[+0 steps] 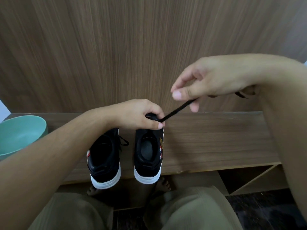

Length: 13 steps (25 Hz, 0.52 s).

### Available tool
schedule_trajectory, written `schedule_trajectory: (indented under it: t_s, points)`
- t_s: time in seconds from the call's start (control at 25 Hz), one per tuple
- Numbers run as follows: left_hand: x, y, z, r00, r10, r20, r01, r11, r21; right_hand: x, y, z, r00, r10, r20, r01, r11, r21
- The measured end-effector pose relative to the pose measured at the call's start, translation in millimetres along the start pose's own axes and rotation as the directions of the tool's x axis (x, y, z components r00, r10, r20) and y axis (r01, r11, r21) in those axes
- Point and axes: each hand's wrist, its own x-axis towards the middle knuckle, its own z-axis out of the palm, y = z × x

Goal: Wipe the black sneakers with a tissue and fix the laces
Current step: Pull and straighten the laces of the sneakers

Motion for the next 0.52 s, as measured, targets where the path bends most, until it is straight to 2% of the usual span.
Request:
schedule_trajectory:
  t_s: [0.08, 0.12, 0.2, 0.28, 0.32, 0.4, 0.52]
  points:
    - [-3, -4, -3, 1.000, 0.015, -0.024, -0.016, 1.000, -0.025, -6, 8, -7, 0.999, 0.030, 0.014, -0.029, 0.996, -0.082]
    - [-5, -5, -5, 0.998, 0.018, -0.055, -0.021, 0.998, -0.056, -3, 16, -7, 0.998, 0.041, -0.044, -0.044, 0.996, -0.076]
    - [-7, -9, -7, 0.986, -0.028, -0.165, -0.006, 0.980, -0.197, 16, 37, 2, 0.961, 0.061, -0.268, -0.062, 0.998, 0.003]
    - [-6, -13, -7, 0.960, -0.164, -0.227, 0.054, 0.904, -0.425, 46, 57, 39, 0.868, 0.119, -0.481, -0.071, 0.991, 0.118]
    - [-5, -15, -7, 0.945, -0.220, -0.242, 0.074, 0.864, -0.497, 64, 64, 70, 0.830, 0.154, -0.535, -0.047, 0.977, 0.207]
    - [-1, -18, -4, 0.918, -0.298, -0.262, 0.121, 0.840, -0.529, 93, 68, 136, 0.807, 0.202, -0.554, 0.080, 0.893, 0.442]
    - [5, -18, -1, 0.897, -0.348, -0.273, 0.190, 0.860, -0.473, 116, 59, 200, 0.807, 0.276, -0.522, 0.260, 0.628, 0.733]
